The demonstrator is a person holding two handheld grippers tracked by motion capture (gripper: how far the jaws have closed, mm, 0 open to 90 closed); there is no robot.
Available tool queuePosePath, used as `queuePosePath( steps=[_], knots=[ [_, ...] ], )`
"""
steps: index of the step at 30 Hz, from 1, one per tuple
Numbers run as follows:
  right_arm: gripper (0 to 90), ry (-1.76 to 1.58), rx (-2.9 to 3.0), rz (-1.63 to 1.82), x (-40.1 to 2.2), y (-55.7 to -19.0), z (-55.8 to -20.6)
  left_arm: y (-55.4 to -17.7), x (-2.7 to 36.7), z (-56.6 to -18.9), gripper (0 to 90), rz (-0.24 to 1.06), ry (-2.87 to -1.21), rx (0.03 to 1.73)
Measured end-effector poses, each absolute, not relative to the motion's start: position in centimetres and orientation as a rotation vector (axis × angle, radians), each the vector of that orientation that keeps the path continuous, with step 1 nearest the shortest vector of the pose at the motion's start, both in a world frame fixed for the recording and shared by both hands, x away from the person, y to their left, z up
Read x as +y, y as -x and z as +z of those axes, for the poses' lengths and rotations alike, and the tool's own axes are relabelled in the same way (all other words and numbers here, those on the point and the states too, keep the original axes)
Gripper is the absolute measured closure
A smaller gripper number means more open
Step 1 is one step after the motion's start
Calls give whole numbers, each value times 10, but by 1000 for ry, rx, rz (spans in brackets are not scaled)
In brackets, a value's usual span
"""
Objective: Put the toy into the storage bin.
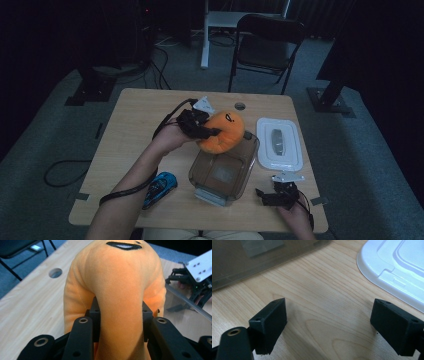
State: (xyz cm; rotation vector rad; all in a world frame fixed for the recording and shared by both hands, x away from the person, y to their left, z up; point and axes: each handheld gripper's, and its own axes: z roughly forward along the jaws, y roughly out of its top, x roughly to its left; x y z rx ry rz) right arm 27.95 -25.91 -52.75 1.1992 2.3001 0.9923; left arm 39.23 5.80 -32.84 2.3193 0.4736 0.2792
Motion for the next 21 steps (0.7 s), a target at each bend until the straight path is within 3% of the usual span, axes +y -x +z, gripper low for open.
queuePosePath(
  steps=[21],
  knots=[
    [133, -1202, 2300, 993, -259, -279, -527, -389, 27, -371, 673, 163, -2423, 420]
  ],
)
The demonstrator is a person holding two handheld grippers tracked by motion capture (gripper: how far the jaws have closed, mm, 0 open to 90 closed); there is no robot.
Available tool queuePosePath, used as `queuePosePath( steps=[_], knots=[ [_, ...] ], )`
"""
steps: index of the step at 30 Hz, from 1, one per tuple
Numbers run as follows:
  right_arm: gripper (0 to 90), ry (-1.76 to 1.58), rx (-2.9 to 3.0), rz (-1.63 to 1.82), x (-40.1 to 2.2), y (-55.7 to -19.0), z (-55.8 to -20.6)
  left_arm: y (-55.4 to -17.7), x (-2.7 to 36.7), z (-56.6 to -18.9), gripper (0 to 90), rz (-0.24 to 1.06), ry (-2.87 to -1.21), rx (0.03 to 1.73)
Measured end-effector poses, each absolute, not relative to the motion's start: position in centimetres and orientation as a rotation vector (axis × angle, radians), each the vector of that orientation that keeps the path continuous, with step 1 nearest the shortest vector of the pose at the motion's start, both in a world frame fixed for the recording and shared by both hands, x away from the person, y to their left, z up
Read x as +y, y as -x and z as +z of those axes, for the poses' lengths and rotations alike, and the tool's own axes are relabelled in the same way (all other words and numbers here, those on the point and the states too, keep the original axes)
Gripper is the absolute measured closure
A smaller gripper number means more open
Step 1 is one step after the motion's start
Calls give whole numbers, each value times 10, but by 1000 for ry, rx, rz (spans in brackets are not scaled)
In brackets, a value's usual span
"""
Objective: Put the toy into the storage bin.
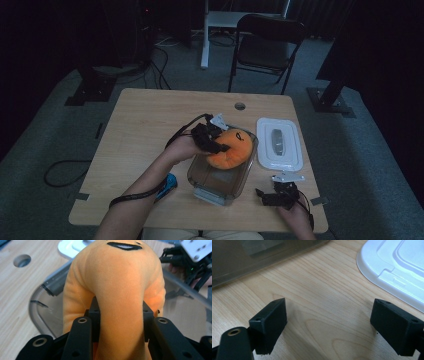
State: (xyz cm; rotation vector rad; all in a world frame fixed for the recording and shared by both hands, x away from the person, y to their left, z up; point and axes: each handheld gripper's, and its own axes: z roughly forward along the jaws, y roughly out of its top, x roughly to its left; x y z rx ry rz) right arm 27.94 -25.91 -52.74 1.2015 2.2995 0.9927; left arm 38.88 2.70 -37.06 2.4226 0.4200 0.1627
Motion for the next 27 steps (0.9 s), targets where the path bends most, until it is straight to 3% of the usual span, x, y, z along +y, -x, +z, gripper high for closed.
queuePosePath(
  steps=[14, 27],
  knots=[
    [134, -1203, 2300, 992, -259, -279, -527, -398, 8, -390, 642, 129, -2527, 421],
    [134, -1204, 2299, 993, -259, -279, -527, -399, -4, -400, 459, 131, -2634, 412]
  ],
)
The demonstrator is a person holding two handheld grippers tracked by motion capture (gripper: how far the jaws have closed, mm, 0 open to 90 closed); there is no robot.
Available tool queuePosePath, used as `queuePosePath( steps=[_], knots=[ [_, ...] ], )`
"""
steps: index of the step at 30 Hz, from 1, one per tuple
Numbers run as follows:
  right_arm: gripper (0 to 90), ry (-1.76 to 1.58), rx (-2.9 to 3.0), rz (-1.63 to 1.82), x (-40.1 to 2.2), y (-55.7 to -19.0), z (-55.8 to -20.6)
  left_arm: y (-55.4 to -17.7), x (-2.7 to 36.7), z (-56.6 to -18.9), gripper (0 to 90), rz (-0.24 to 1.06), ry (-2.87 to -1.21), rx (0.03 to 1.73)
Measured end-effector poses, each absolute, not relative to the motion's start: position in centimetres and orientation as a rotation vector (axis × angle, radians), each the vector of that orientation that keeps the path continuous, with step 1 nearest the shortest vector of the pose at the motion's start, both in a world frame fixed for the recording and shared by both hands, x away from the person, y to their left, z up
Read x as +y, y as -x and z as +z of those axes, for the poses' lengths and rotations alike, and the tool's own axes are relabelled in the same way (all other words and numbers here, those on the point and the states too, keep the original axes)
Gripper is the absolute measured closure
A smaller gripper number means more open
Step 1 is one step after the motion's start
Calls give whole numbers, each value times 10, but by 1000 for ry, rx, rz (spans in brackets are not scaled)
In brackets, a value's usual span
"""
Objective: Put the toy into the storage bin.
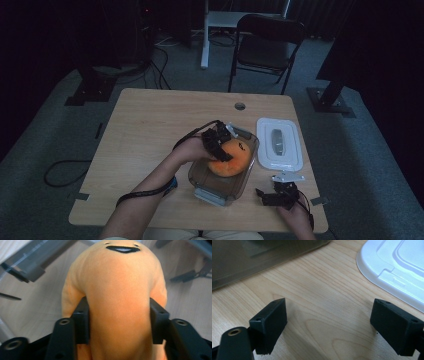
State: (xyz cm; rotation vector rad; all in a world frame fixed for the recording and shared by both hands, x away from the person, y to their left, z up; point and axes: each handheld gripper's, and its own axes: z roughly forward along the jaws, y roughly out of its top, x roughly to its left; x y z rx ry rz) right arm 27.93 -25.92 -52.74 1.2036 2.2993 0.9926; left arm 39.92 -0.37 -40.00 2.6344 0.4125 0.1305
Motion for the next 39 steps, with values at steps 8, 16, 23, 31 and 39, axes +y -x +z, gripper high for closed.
queuePosePath(
  steps=[8, 16, 23, 31, 39],
  knots=[
    [134, -1204, 2299, 992, -259, -279, -527, -393, -8, -405, 286, 167, -2675, 401],
    [134, -1203, 2299, 992, -259, -279, -527, -390, -5, -400, 157, 121, -2646, 444],
    [134, -1203, 2299, 992, -259, -279, -527, -379, 15, -388, 108, 78, -2567, 446],
    [134, -1204, 2299, 992, -259, -279, -527, -367, 46, -373, 108, 114, -2513, 473],
    [134, -1204, 2298, 991, -259, -279, -527, -356, 83, -368, 109, 165, -2503, 546]
  ],
)
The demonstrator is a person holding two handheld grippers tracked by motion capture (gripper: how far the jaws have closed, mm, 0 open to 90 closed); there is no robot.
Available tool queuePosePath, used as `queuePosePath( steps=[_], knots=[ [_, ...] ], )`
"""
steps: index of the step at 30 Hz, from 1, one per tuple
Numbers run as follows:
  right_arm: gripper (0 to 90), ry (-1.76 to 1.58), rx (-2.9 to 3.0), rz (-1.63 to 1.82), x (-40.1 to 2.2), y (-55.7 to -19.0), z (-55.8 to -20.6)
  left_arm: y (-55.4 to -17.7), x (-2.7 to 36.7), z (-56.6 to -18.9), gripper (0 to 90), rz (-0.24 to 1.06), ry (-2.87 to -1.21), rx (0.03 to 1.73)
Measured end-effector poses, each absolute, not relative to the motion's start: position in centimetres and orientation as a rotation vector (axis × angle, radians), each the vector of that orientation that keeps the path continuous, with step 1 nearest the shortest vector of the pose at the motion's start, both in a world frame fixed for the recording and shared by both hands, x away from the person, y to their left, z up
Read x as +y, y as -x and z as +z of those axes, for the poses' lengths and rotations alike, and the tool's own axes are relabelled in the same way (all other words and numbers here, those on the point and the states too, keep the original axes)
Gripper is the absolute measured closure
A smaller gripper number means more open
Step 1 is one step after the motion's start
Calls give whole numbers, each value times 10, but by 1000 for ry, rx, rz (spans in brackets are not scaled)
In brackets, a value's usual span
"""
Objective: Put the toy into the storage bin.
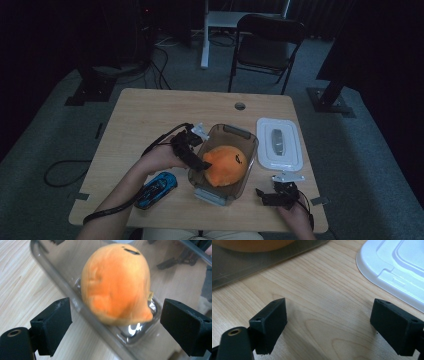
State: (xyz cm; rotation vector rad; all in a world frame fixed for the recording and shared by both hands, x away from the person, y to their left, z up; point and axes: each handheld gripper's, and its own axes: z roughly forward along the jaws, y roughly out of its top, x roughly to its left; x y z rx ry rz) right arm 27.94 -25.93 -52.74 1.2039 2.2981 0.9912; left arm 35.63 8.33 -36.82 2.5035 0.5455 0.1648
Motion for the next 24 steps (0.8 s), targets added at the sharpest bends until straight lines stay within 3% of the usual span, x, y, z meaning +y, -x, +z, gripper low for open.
queuePosePath(
  steps=[24],
  knots=[
    [131, -1205, 2298, 989, -259, -280, -527, -321, 158, -386, 110, 204, -2422, 686]
  ],
)
